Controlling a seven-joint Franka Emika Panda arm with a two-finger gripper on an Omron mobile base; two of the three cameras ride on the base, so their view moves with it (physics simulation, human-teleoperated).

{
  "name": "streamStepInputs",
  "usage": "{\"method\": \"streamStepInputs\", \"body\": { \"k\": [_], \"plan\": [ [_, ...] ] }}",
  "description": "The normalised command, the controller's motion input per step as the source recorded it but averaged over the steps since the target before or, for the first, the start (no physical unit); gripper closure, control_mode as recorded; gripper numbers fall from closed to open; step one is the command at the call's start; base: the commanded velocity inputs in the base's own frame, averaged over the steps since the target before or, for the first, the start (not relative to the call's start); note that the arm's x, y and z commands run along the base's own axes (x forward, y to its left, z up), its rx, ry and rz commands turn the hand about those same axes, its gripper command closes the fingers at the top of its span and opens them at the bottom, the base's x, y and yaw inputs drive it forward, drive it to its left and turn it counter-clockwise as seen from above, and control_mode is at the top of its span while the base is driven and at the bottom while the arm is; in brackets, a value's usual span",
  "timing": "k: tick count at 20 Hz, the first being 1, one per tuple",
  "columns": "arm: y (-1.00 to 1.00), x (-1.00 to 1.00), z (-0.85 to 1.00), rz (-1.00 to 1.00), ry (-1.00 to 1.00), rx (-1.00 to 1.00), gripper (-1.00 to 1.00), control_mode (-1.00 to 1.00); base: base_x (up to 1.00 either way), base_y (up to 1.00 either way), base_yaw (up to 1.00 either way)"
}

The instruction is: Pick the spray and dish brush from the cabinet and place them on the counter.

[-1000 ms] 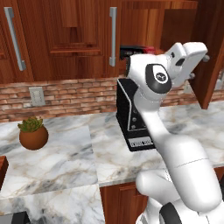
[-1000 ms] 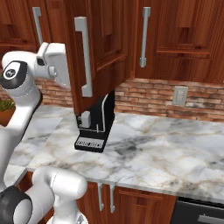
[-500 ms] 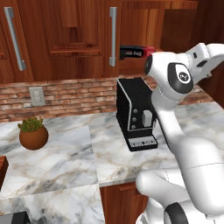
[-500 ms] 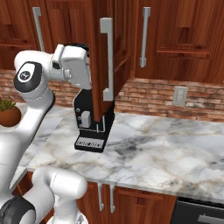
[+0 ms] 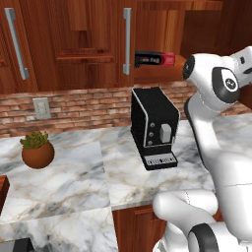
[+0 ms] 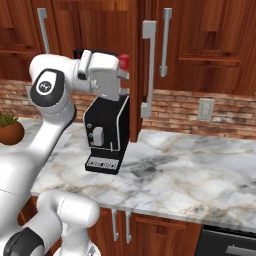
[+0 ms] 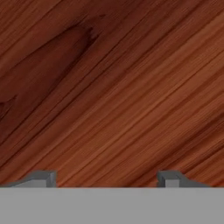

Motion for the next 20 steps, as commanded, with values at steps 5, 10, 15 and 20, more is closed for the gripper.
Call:
{"method": "streamStepInputs", "body": {
  "k": [5,10,15,20],
  "plan": [
    [-0.64,-0.14,0.00,0.00,-0.10,0.05,-1.00,-1.00,0.00,0.00,0.00],
    [-0.60,-0.15,0.00,0.00,-0.10,0.07,-1.00,-1.00,0.00,0.00,0.00],
    [-0.29,-0.31,0.00,0.00,-0.10,0.10,-1.00,-1.00,0.00,0.00,0.00],
    [0.11,-0.33,0.00,0.03,-0.07,0.05,-1.00,-1.00,0.00,0.00,0.00]
  ]
}}
